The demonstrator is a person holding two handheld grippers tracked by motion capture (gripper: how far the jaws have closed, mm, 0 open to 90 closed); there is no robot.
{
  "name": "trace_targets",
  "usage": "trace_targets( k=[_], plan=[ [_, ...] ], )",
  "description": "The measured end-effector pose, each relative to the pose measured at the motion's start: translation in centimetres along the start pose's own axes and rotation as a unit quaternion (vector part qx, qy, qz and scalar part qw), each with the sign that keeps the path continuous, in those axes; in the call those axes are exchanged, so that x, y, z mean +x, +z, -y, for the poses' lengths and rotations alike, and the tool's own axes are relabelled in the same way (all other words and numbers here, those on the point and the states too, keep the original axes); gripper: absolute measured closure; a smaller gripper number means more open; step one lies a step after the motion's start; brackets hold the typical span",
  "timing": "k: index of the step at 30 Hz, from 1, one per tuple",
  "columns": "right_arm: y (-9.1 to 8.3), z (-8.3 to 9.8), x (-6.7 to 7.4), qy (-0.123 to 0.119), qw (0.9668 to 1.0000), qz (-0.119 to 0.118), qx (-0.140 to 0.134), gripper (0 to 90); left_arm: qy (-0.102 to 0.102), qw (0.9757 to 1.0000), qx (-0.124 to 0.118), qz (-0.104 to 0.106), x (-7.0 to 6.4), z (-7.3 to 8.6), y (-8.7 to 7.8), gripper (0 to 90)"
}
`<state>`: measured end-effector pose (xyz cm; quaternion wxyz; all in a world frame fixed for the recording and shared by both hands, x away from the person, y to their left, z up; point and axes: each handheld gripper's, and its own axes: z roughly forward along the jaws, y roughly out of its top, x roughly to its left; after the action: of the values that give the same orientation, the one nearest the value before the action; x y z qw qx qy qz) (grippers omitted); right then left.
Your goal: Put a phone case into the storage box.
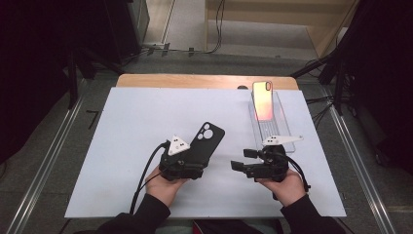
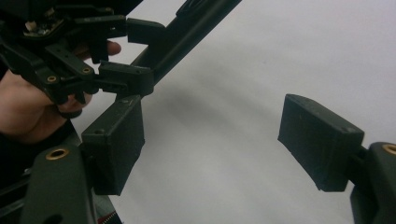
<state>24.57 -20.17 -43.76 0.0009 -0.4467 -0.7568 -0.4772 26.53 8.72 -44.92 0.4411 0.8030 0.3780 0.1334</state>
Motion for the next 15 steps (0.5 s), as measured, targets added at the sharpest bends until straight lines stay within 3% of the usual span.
trace_targets(
  k=[3,8,15],
  plan=[
    [0.1,-0.2,0.1,0.005,1.0,-0.001,-0.004,20.6,0.004,0.9998,-0.015,-0.008,-0.3,0.2,0.0,15.7],
    [0.3,-0.6,0.2,0.014,0.9998,-0.004,-0.012,20.6,-0.001,0.9998,-0.02,0.007,-0.6,0.5,0.4,15.6],
    [1.0,-1.3,0.4,0.028,0.9993,-0.01,-0.021,20.6,-0.022,0.9991,-0.035,0.012,-0.5,1.0,0.8,15.6]
  ],
)
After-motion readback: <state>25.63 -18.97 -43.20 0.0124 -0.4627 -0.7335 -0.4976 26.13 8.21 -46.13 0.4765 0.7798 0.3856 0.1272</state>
